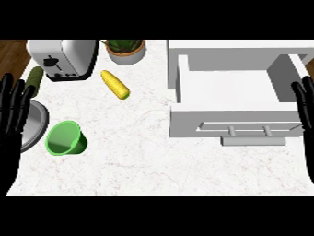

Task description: Pick up the cup, place it into the drawer and close the drawer

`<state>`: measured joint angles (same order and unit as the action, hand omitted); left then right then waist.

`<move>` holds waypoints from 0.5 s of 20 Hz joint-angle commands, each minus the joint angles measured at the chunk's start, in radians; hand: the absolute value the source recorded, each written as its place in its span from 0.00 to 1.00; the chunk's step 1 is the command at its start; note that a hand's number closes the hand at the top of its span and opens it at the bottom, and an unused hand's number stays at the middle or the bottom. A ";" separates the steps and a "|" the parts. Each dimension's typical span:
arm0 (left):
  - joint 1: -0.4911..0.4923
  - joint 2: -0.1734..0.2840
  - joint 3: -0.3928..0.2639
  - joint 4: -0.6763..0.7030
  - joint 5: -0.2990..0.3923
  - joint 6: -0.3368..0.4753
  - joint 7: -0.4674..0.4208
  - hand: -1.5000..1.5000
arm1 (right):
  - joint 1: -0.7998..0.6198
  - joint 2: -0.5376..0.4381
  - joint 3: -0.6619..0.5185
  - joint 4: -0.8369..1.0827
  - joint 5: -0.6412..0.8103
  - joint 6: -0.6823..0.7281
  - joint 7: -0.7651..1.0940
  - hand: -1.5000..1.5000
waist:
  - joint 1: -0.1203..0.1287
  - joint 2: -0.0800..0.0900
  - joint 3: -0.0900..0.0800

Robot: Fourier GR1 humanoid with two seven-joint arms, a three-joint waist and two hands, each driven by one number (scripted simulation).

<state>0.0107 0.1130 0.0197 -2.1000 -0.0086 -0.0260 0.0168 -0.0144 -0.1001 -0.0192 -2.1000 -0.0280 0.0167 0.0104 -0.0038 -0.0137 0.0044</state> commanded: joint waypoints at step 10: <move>0.011 0.222 0.149 0.306 0.662 -0.489 0.026 0.00 | -0.024 -0.050 0.065 0.020 -0.022 0.087 0.118 0.00 | -0.002 0.020 -0.008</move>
<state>0.0360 0.2808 0.1220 -1.9367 0.4812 -0.4077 0.0100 -0.0168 -0.1259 0.0159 -2.0775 -0.0365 0.0700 0.0512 0.0027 0.0036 -0.0025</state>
